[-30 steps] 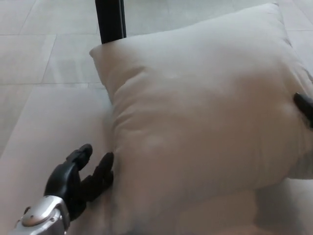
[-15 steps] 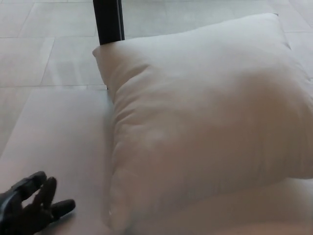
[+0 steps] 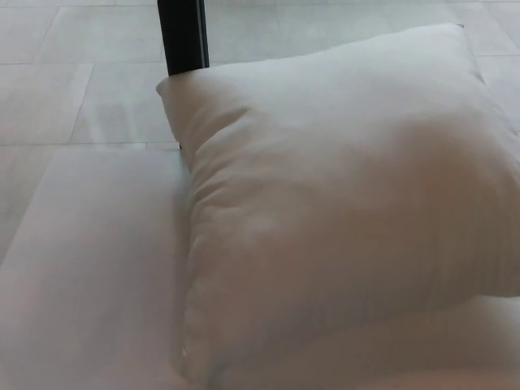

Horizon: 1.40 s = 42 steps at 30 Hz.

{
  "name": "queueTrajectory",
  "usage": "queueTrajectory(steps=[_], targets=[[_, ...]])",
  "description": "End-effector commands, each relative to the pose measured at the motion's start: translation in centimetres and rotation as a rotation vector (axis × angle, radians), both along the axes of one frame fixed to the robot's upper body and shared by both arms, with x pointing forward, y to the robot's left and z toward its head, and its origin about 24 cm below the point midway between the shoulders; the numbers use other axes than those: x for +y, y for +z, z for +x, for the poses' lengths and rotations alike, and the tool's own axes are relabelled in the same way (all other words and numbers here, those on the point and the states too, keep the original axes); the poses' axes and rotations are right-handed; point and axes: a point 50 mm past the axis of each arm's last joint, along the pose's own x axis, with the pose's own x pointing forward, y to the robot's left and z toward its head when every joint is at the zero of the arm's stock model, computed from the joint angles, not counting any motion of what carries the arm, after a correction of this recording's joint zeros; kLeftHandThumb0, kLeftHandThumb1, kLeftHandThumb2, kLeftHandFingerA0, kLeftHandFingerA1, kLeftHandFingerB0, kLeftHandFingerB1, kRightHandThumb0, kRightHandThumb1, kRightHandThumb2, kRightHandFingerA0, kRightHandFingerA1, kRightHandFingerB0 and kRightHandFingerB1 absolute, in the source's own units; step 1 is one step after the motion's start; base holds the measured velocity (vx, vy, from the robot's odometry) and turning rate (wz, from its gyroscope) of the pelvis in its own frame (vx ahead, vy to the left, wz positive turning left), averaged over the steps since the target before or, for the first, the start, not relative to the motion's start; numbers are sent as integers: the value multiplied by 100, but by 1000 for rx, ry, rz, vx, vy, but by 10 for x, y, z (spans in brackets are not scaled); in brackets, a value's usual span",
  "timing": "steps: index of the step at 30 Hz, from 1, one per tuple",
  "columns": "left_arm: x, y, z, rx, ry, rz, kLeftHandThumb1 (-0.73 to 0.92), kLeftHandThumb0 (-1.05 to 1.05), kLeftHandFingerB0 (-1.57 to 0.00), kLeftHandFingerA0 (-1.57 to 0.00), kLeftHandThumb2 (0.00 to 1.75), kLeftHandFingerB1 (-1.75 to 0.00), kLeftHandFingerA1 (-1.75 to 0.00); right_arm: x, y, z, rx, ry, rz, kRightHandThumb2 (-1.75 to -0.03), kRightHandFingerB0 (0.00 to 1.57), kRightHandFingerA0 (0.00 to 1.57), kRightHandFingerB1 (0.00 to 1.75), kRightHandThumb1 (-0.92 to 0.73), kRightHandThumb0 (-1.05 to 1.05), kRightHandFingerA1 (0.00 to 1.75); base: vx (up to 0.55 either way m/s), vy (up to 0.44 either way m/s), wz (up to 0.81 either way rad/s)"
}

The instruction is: The robot uses its left hand to press on the left side of the pillow kept in the middle of the desk and uses its right hand to lift up and the right side of the pillow and turn it over

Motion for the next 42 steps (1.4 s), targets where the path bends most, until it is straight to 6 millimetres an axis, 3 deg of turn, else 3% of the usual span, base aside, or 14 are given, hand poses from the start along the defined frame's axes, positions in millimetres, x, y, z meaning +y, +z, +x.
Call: queueTrajectory(steps=[1, 5, 11, 14, 15, 17, 19, 26, 30, 34, 37, 38, 39, 42], targets=[[56, 22, -39, -56, 255, 51, 37, -101, -4, -46, 72, -54, -42, -34, 2, -61, -35, -305, -157, -93, 13, 30, 49, -53, -82, 58, 0, 0, 0], [81, 15, -73, -114, 479, 54, 45, -105, -12, -49, 84, -58, -37, -37, -22, -98, -43, -508, -97, -60, 3, 23, 40, -66, -83, 57, 0, 0, 0], [82, -19, -118, -6, 587, 96, 36, -90, -14, -38, 82, -61, -50, -30, -55, -116, -37, -686, -44, -93, 2, 16, 41, -54, -81, 61, 0, 0, 0], [74, -47, -136, 82, 568, 125, 49, -95, -16, -45, 56, -56, -43, -25, -72, -124, -11, -812, -10, -92, 2, 48, 34, -54, -81, 74, 0, 0, 0], [68, -60, -148, 97, 602, 110, 47, -97, -19, -46, 56, -58, -46, -19, -83, -128, 1, -812, 5, -59, 0, 91, 49, -65, -74, 159, 0, 0, 0], [63, -72, -161, 130, 645, 104, 40, -105, -20, -49, 86, -62, -48, -14, -93, -133, 28, -815, 14, -98, 0, 129, 53, -35, -42, 131, 0, 0, 0], [54, -85, -175, 193, 691, 99, 47, -93, -23, -51, 55, -57, -44, -8, -102, -138, 100, -810, 10, -60, 7, 93, 56, -67, -77, 162, 0, 0, 0], [45, -101, -208, 433, 614, 156, 34, -96, -16, -48, 86, -64, -54, -4, -106, -160, 335, -746, -99, -69, 32, 101, 62, -55, -73, 175, 0, 0, 0], [48, -100, -217, 429, 663, 182, 48, -97, -16, -62, 60, -64, -51, -1, -112, -164, 387, -715, -113, -58, 22, 73, 56, -57, -70, 164, 0, 0, 0], [49, -103, -222, 463, 637, 209, 49, -94, -32, -59, 56, -65, -49, 0, -112, -165, 451, -680, -149, -89, 28, 124, 62, -42, -70, 148, 0, 0, 0], [49, -108, -218, 484, 613, 202, 34, -88, -33, -54, 87, -61, -55, 0, -112, -160, 444, -645, -167, -62, 30, 87, 59, -50, -67, 163, 0, 0, 0], [49, -109, -214, 489, 601, 203, 47, -90, -33, -59, 55, -58, -47, 0, -113, -157, 443, -636, -170, -59, 30, 70, 58, -52, -65, 140, 0, 0, 0], [49, -110, -210, 490, 586, 199, 48, -90, -27, -58, 55, -60, -47, 0, -114, -152, 448, -616, -174, -84, 30, 102, 59, -46, -75, 143, 0, 0, 0], [46, -106, -200, 485, 540, 198, 47, -88, -29, -57, 55, -62, -48, 1, -116, -148, 438, -600, -163, -81, 28, 78, 56, -44, -62, 113, 0, 0, 0]])
